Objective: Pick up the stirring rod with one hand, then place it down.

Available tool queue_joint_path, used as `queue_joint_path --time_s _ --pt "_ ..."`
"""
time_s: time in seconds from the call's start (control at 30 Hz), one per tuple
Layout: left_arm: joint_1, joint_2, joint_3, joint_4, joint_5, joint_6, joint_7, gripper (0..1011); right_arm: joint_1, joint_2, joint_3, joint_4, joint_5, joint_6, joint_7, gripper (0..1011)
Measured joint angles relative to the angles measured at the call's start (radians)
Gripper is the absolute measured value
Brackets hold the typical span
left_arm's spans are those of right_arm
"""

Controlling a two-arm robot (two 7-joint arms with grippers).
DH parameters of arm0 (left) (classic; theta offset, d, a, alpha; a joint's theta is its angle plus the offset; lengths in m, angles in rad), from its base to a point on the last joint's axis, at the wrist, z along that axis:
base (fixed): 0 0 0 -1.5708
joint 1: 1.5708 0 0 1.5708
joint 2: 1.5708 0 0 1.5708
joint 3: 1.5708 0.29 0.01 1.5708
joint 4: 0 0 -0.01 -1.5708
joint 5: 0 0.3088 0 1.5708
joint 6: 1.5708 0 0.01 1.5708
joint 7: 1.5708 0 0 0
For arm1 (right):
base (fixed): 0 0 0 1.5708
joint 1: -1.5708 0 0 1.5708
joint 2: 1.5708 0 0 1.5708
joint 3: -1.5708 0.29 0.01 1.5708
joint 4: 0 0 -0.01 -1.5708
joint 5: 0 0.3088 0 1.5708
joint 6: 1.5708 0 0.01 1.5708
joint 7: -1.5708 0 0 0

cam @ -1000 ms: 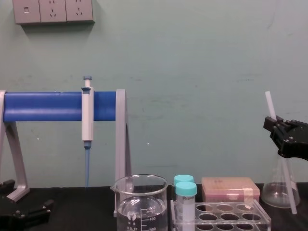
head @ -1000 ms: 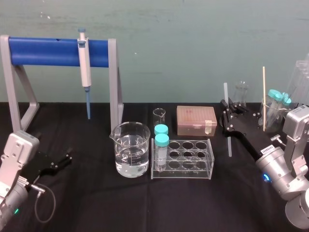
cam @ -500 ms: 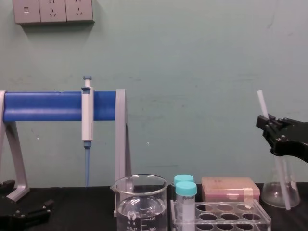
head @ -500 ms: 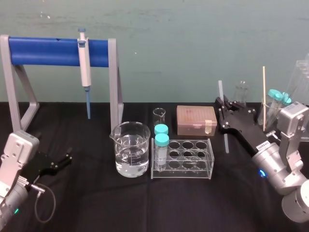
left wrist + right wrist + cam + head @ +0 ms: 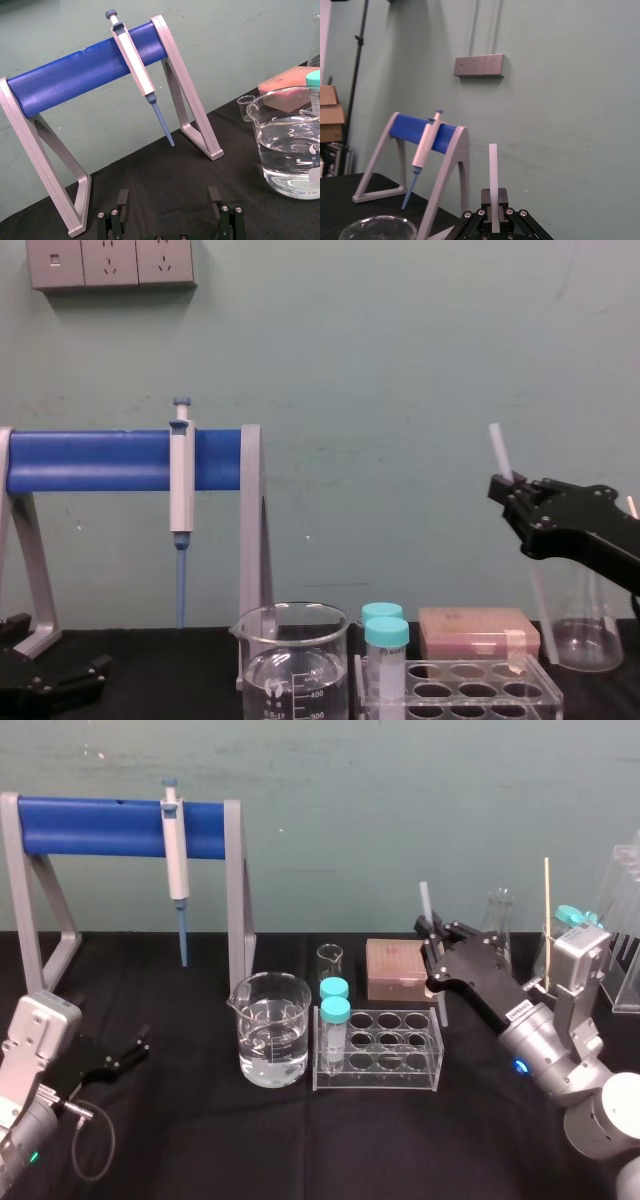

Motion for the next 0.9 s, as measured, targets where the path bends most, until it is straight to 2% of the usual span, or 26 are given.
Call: queue_joint_path --time_s 0.43,0.9 --pt "0.0 0.0 0.0 0.0 0.0 0.0 0.0 1000 0.045 -0.019 -0.04 0.079 0.056 -0.021 0.09 72" --pt "0.0 0.0 0.0 0.0 0.0 0.0 0.0 1000 0.042 -0.026 -0.053 0.099 0.09 0.002 0.1 72"
